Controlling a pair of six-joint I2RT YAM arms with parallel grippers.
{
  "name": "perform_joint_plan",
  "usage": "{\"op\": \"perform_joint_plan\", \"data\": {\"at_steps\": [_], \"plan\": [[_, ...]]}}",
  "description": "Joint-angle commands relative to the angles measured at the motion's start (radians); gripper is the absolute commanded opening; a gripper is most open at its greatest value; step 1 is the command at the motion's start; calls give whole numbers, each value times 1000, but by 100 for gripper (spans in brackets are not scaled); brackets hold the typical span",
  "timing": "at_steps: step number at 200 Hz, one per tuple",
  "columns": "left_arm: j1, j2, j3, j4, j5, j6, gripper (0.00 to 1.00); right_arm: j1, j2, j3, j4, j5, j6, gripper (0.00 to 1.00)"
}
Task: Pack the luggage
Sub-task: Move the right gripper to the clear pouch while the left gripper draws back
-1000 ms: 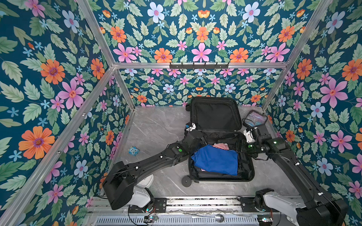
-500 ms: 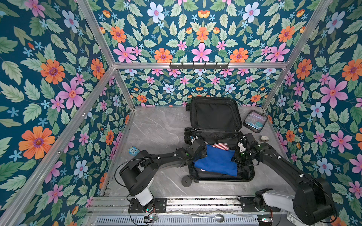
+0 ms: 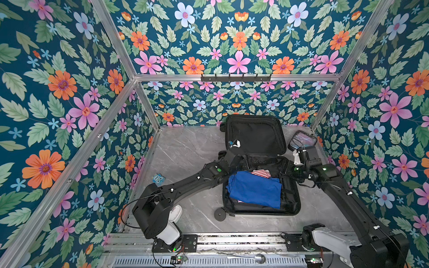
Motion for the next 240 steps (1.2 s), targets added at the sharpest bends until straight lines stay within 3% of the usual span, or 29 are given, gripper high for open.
{"op": "perform_joint_plan", "data": {"at_steps": [1, 43, 74, 112, 120, 141, 181, 240], "plan": [[76, -29, 32, -100, -5, 156, 67, -90, 21, 54, -6, 3, -18, 86], [345, -110, -58, -86, 160, 167, 76, -372, 107, 87, 123, -157, 80, 92], [419, -130, -129, -79, 200, 170, 80, -504, 209, 140, 180, -233, 138, 91], [441, -90, -221, -14, 265, 128, 82, -559, 318, 179, 266, -202, 145, 90], [442, -82, -237, 9, 278, 120, 88, -567, 353, 199, 268, -202, 145, 90], [443, -59, -251, 55, 307, 112, 88, -595, 462, 264, 267, -220, 143, 84], [436, -10, -191, 134, 392, 131, 86, -633, 685, 397, 257, -233, 116, 80], [373, 135, -43, 194, 454, 163, 82, -638, 899, 564, 239, -250, 68, 75]]}}
